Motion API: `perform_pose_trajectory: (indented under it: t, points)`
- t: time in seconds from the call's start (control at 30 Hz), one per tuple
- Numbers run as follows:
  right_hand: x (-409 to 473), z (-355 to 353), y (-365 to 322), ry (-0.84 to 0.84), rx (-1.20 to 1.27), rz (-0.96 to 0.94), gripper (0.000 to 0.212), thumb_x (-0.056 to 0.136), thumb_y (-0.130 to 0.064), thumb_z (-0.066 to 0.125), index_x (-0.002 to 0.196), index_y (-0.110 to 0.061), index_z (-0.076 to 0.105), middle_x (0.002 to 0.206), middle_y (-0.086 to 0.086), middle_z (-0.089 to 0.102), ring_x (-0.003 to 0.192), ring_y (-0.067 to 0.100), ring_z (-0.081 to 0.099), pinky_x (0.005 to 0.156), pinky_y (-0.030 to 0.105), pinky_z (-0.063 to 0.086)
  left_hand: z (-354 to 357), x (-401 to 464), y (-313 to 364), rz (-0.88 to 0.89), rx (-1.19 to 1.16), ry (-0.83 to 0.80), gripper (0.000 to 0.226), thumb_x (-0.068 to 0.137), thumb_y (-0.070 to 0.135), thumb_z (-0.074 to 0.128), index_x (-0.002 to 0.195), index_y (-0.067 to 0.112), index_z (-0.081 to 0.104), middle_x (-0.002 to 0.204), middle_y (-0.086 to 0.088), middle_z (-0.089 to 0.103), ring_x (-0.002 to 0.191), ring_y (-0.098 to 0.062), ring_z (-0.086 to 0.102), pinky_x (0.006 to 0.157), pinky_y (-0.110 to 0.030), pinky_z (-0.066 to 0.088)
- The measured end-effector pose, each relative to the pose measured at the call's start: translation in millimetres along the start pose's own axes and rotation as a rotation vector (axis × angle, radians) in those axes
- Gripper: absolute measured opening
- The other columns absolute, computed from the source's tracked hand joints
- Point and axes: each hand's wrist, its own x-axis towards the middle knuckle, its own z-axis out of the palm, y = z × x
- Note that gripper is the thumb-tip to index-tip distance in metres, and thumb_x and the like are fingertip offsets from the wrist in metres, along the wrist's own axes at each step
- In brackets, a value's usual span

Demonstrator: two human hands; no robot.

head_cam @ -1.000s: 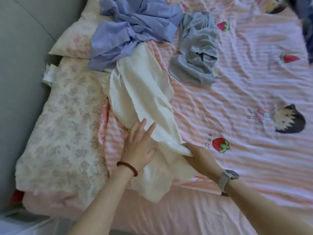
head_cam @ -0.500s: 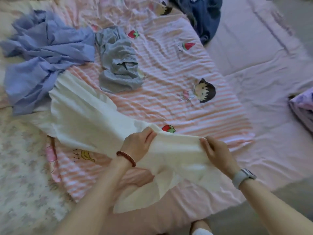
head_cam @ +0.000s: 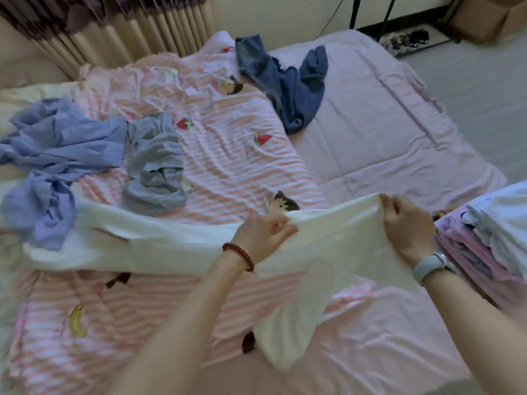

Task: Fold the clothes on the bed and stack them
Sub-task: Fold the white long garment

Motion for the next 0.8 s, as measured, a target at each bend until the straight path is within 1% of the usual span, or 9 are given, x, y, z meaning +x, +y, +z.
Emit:
perform_pose_trajectory:
  t: [0.1, 0.17, 0.3, 0.4, 0.5, 0.57, 0.63, 0.7, 0.8]
  points:
    - [53, 9, 5, 0.004, -0.041, -0.063, 0.047, 0.092, -0.042, 0.036, 0.115, -0.007, 0.058, 0.114, 0.025, 0.058, 0.104, 0.044, 0.051, 0.082, 0.047, 0.039, -8, 63, 10, -0.154, 0.323, 0.329, 0.038, 0.092, 0.037, 0.052, 0.127, 0.023, 0.053, 0.121, -0.004, 0.058, 0.115, -0.026, 0.049, 0.092, -0.036, 0.036]
    - [68, 25, 0, -0.023, -0.076, -0.168, 0.048, 0.089, -0.032, 0.049, 0.131, -0.010, 0.049, 0.129, 0.022, 0.049, 0.113, 0.044, 0.045, 0.090, 0.053, 0.038, -9, 83, -2, -0.209, 0.402, 0.379, 0.052, 0.091, 0.038, 0.054, 0.139, 0.024, 0.039, 0.133, -0.007, 0.047, 0.124, -0.027, 0.040, 0.101, -0.042, 0.029]
    - [30, 63, -13, 0.039, -0.001, -0.420, 0.049, 0.080, -0.024, 0.045, 0.128, -0.013, 0.047, 0.127, 0.019, 0.051, 0.111, 0.037, 0.045, 0.082, 0.051, 0.044, 30, 59, -46, 0.044, 0.449, 0.473, 0.043, 0.084, 0.035, 0.051, 0.123, 0.018, 0.054, 0.118, -0.010, 0.057, 0.108, -0.032, 0.055, 0.097, -0.048, 0.039]
    - [-25, 101, -10, -0.058, 0.065, -0.636, 0.039, 0.080, -0.025, 0.043, 0.118, -0.018, 0.046, 0.115, 0.013, 0.058, 0.103, 0.029, 0.050, 0.081, 0.043, 0.046, 73, 8, -92, 0.158, 0.524, 0.366, 0.036, 0.077, 0.037, 0.053, 0.110, 0.023, 0.049, 0.107, -0.007, 0.063, 0.100, -0.023, 0.054, 0.088, -0.043, 0.045]
    - [-72, 137, -4, -0.208, 0.008, -0.772, 0.040, 0.078, -0.028, 0.060, 0.115, -0.020, 0.046, 0.108, 0.010, 0.064, 0.094, 0.031, 0.062, 0.075, 0.039, 0.049, 99, -29, -139, 0.072, 0.651, 0.171, 0.067, 0.057, 0.040, 0.084, 0.111, 0.024, 0.048, 0.110, -0.006, 0.059, 0.099, -0.027, 0.059, 0.085, -0.048, 0.048]
    - [-92, 157, -5, -0.306, -0.116, -0.831, 0.066, 0.065, -0.037, 0.079, 0.119, -0.020, 0.046, 0.113, 0.010, 0.064, 0.101, 0.030, 0.063, 0.079, 0.043, 0.051, 103, -40, -161, -0.041, 0.737, 0.075, 0.089, 0.045, 0.046, 0.087, 0.120, 0.023, 0.045, 0.119, -0.010, 0.054, 0.111, -0.030, 0.050, 0.097, -0.054, 0.035]
    - [-103, 181, -7, -0.406, -0.245, -0.872, 0.082, 0.056, -0.045, 0.083, 0.124, -0.020, 0.044, 0.121, 0.011, 0.061, 0.111, 0.031, 0.058, 0.087, 0.050, 0.048, 103, -39, -186, -0.152, 0.761, 0.065, 0.096, 0.041, 0.034, 0.089, 0.125, 0.020, 0.047, 0.126, -0.017, 0.052, 0.119, -0.033, 0.042, 0.103, -0.056, 0.022]
    - [-102, 200, -8, -0.462, -0.301, -0.859, 0.080, 0.055, -0.042, 0.083, 0.123, -0.018, 0.047, 0.124, 0.014, 0.058, 0.114, 0.033, 0.054, 0.088, 0.053, 0.046, 97, -34, -205, -0.209, 0.688, 0.105, 0.074, 0.046, 0.009, 0.085, 0.115, 0.011, 0.060, 0.122, -0.021, 0.056, 0.112, -0.037, 0.053, 0.100, -0.056, 0.033]
    - [-96, 214, -5, -0.457, -0.196, -0.884, 0.037, 0.067, -0.021, 0.079, 0.099, -0.013, 0.063, 0.108, 0.013, 0.064, 0.099, 0.032, 0.061, 0.085, 0.041, 0.042, 83, -33, -216, -0.138, 0.478, 0.201, 0.034, 0.056, -0.011, 0.068, 0.085, 0.004, 0.066, 0.084, -0.016, 0.067, 0.070, -0.036, 0.064, 0.070, -0.040, 0.051]
